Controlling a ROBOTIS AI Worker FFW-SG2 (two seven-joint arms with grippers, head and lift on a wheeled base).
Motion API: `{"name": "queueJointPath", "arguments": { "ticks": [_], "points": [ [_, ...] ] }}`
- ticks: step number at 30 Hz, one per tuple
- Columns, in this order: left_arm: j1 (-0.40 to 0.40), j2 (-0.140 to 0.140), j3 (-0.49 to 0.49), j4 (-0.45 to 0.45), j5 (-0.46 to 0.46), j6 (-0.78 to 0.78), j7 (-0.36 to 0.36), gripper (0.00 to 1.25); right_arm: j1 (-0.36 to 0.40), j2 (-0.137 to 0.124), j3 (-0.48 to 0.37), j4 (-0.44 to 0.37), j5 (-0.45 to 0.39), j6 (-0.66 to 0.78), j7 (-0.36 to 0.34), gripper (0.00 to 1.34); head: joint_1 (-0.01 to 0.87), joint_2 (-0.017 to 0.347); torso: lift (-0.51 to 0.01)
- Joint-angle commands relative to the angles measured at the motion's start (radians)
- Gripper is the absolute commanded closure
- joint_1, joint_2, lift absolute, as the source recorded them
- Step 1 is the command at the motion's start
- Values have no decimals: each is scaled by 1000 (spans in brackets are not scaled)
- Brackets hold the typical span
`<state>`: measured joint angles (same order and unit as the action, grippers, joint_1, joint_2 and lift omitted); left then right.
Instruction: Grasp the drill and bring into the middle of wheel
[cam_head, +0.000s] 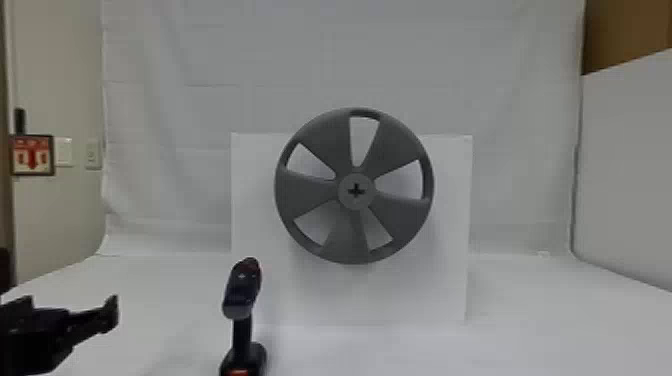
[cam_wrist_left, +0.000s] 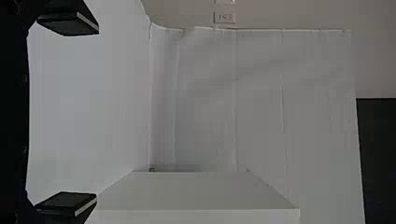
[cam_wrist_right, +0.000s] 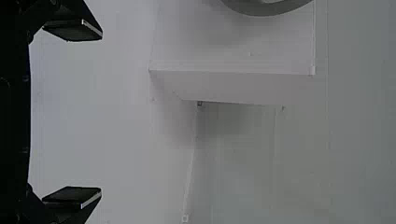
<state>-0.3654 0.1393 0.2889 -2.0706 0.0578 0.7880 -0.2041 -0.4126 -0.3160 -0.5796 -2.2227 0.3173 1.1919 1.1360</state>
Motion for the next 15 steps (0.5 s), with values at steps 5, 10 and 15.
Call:
{"name": "queueJointPath", "arguments": {
  "ticks": [5, 10, 15],
  "points": [
    [-20, -3, -11, -66, -9, 134, 5, 38, -2, -2, 1, 0, -1, 0, -1, 125, 54, 31, -403],
    [-23, -3, -10, -68, 13, 151, 3, 38, -2, -2, 1, 0, -1, 0, 1, 125, 54, 31, -403],
    [-23, -1, -10, -68, 17, 152, 3, 38, -3, -2, 1, 0, -3, 0, -1, 125, 54, 31, -403]
  ]
}}
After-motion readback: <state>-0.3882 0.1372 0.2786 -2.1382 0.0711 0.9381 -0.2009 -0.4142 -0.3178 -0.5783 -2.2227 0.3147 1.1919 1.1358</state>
